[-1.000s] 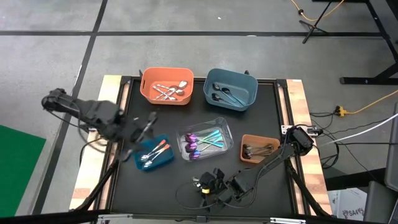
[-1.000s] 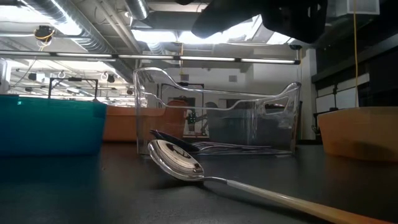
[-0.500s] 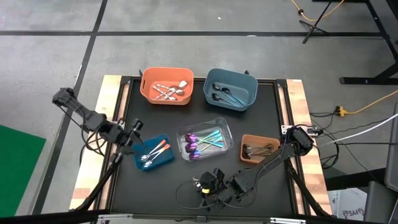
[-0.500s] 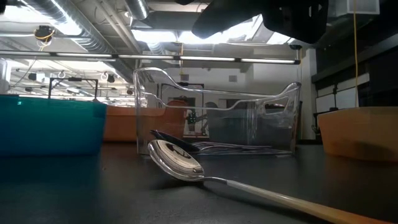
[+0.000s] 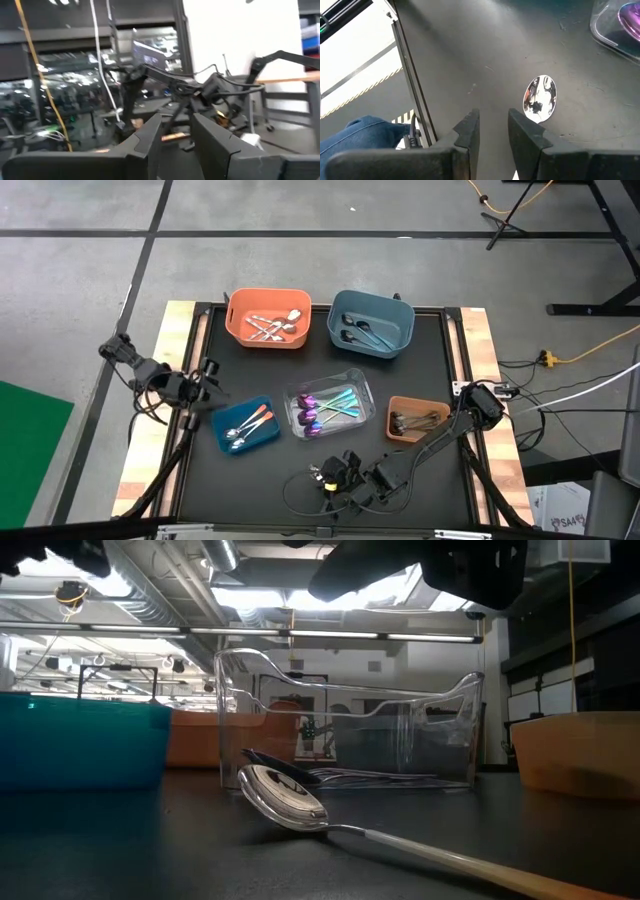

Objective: Sort silverware by color (type)
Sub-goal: Put the orange spoon into the blue bin

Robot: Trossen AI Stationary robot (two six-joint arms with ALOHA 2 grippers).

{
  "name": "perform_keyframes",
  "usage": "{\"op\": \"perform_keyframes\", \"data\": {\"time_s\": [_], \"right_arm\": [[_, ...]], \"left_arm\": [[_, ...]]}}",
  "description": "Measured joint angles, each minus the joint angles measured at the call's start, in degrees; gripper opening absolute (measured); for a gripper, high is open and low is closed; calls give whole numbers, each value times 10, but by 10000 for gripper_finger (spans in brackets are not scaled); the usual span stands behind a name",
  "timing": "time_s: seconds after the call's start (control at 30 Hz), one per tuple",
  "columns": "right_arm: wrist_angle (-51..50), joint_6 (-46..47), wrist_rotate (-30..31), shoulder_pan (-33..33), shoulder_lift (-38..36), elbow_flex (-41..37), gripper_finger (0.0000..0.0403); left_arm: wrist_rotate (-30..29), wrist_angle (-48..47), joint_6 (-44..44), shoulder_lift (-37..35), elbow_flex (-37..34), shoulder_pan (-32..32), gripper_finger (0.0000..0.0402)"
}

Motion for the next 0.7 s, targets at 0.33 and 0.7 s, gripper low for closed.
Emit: {"op": "perform_keyframes", "data": {"time_s": [0.33, 0.7], "right_arm": [[0, -1, 5, -9, 0, 0, 90], [0, -1, 0, -21, 0, 0, 90]], "left_arm": [[-44, 17, -36, -36, -58, 42, 103], [87, 94, -123, -26, -73, 192, 103]]}}
